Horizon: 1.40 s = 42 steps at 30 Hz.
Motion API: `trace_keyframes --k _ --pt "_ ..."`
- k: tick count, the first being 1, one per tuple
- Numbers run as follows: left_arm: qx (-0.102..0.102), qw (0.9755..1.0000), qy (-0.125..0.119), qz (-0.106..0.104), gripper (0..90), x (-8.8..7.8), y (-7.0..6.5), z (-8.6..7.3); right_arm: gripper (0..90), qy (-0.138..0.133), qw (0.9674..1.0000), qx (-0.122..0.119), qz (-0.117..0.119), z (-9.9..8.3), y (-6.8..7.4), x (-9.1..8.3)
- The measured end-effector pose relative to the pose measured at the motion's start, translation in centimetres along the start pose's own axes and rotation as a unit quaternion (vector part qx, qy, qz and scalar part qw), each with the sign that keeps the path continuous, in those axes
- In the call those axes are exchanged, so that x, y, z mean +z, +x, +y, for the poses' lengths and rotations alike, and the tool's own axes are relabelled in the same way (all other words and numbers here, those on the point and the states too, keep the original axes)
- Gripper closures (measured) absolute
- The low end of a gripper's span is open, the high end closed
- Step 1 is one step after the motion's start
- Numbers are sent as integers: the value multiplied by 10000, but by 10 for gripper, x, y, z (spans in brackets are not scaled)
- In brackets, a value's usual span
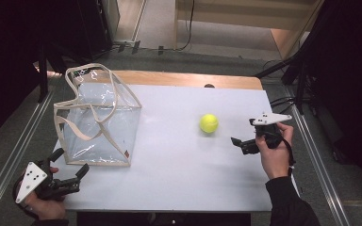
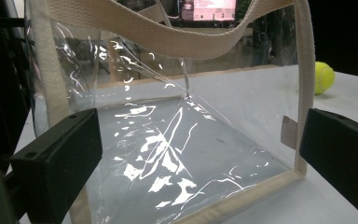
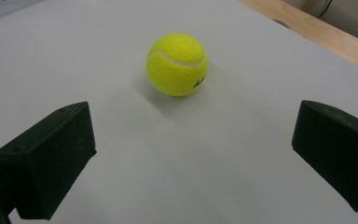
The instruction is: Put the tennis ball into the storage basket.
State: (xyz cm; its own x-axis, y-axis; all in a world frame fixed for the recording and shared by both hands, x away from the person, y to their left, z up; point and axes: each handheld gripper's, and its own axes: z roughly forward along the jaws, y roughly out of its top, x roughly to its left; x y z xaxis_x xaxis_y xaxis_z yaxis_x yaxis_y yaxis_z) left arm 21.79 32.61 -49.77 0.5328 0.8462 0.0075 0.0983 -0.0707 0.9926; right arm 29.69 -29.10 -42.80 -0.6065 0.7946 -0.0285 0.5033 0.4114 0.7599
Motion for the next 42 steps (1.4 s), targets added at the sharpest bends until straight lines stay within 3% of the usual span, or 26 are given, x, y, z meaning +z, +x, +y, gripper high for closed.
trace_keyframes --k 22,42 --pt "9 10000 -4 -49 0 -1 0 0 0 647 9972 -252 289 33 -2 39" --pt "26 10000 -11 -80 0 0 -1 0 0 1108 9924 -383 380 45 -4 67"
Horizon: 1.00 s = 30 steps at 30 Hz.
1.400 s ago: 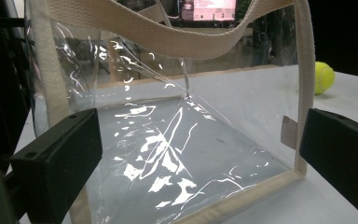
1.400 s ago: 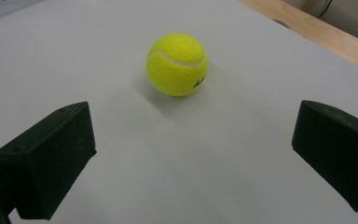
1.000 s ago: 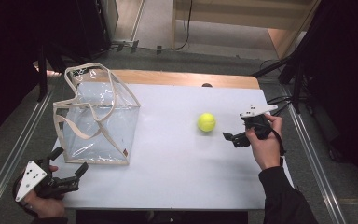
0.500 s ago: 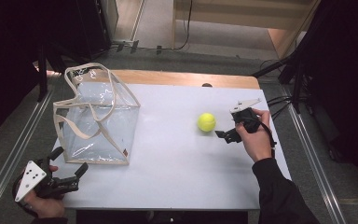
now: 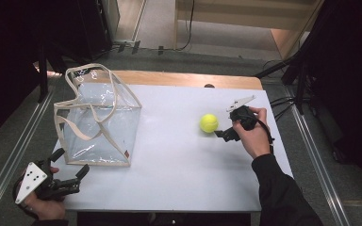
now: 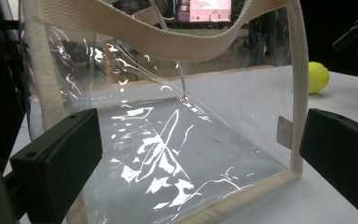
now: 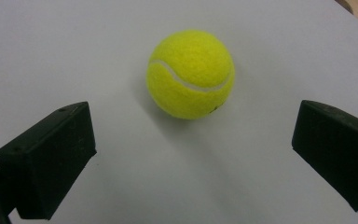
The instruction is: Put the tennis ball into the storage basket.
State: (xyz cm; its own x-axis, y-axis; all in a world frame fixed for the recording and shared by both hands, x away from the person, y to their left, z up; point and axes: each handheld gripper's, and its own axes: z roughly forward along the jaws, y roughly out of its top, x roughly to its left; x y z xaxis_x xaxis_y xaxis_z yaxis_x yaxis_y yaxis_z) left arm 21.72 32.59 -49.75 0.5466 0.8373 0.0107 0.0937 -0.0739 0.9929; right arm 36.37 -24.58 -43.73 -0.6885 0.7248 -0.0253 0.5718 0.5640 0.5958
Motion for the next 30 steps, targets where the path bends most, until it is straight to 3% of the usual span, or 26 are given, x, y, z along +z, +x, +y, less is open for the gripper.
trace_keyframes --k 13,16,20,30 --pt "46 10000 29 -25 0 1 -1 0 0 374 9993 -22 91 15 -5 14" --pt "50 10000 27 -31 0 1 -1 0 39 422 9991 -44 67 18 -7 17" --pt "62 10000 27 -40 0 1 -1 0 39 610 9979 -96 210 21 -9 25" --pt "71 10000 31 -51 0 1 -1 0 38 748 9968 -46 282 26 -11 37"
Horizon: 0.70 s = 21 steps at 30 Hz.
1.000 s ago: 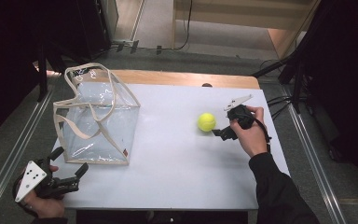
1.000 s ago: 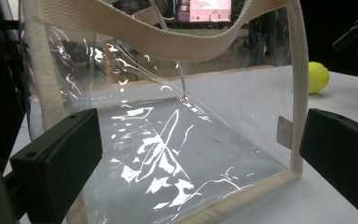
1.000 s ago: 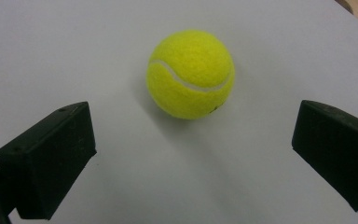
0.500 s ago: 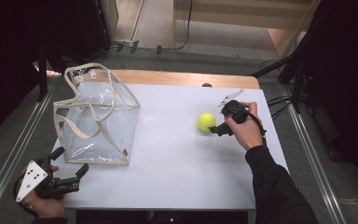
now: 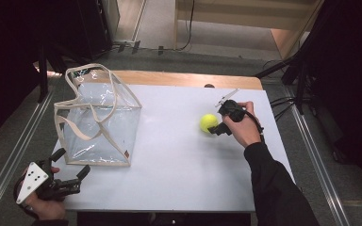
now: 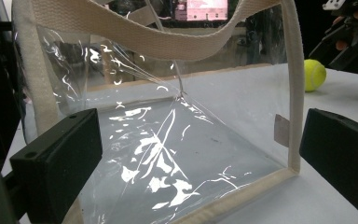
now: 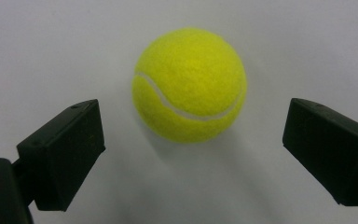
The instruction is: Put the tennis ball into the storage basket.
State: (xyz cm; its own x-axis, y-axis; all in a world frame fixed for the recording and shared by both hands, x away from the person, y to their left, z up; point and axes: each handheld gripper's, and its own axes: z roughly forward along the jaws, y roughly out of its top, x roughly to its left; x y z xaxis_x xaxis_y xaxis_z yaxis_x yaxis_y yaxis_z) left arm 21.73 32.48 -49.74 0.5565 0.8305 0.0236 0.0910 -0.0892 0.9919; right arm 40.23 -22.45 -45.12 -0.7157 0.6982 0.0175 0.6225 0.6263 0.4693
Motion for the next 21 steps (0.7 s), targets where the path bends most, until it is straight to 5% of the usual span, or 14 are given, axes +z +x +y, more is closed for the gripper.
trace_keyframes --k 21 --pt "6 10000 9 -23 0 0 0 0 39 304 9995 -77 76 14 -2 24"
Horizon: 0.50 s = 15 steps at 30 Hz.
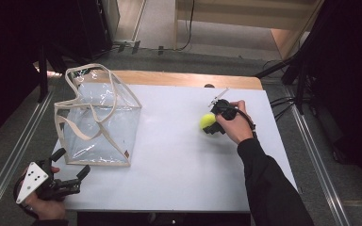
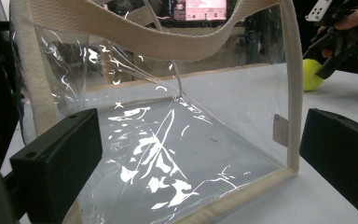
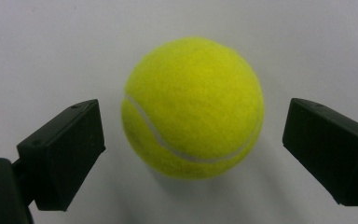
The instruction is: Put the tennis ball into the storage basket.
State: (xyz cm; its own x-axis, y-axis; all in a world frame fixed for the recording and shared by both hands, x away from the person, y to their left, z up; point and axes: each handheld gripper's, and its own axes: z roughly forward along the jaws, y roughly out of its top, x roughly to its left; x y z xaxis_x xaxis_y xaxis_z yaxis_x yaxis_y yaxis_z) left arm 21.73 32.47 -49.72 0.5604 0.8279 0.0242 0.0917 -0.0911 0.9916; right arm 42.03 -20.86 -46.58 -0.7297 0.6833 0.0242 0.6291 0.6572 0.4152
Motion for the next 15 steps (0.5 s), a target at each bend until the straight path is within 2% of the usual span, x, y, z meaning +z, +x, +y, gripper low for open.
trace_keyframes --k 15 --pt "-17 10000 5 -5 0 0 0 0 47 184 9998 63 33 3 -1 11"
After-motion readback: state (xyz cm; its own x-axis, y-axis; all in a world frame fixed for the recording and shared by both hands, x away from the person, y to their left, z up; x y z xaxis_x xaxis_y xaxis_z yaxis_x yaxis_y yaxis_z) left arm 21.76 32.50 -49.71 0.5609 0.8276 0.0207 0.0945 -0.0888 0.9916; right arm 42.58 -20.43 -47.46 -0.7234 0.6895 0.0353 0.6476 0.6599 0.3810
